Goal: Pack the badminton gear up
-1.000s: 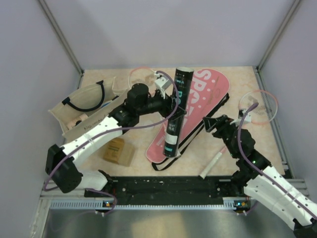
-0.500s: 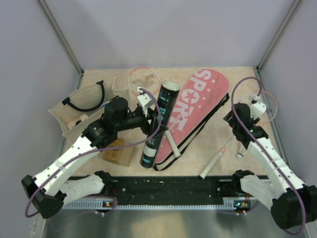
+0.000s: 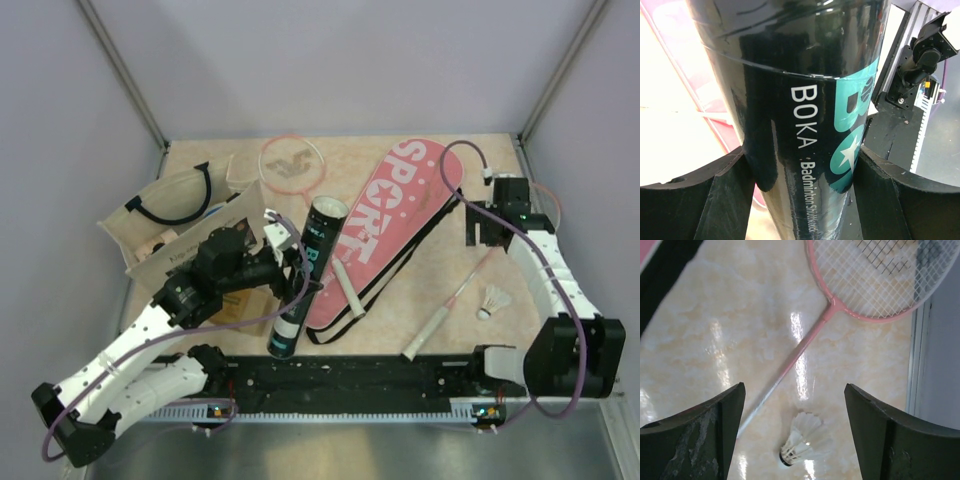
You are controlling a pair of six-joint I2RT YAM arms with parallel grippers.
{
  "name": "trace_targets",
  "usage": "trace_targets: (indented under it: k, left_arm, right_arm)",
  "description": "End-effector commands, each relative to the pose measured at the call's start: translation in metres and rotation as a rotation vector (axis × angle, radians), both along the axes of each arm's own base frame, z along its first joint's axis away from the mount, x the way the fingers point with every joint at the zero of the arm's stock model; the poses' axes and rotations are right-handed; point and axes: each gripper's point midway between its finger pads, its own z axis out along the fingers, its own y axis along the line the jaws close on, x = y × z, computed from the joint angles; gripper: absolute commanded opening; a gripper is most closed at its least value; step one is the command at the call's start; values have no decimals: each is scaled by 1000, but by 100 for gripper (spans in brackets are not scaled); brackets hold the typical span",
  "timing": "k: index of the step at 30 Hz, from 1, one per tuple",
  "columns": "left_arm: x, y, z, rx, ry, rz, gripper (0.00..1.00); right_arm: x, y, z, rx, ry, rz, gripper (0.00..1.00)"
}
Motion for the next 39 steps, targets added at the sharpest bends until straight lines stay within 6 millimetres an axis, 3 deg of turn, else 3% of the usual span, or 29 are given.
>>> trace_targets:
  k: [1, 10, 19, 31, 39]
  left_arm:
    - [3, -5, 28, -97, -97, 0, 34]
    - [-2, -5, 19, -86, -89, -8, 34]
    - [-9, -7, 18, -79, -106, -31, 34]
    - [-12, -6, 21, -85, -121, -28, 34]
    - [-15, -10, 21, -84, -119, -40, 34]
  right_arm:
    - [-19, -5, -27, -54, 242, 211, 79]
    - [-49, -5, -72, 19, 488, 264, 73]
    - [-65, -8, -93, 28, 623, 260, 70]
    - [-77, -4, -95, 53, 661, 273, 68]
    - [-81, 7, -90, 112, 660, 296, 56]
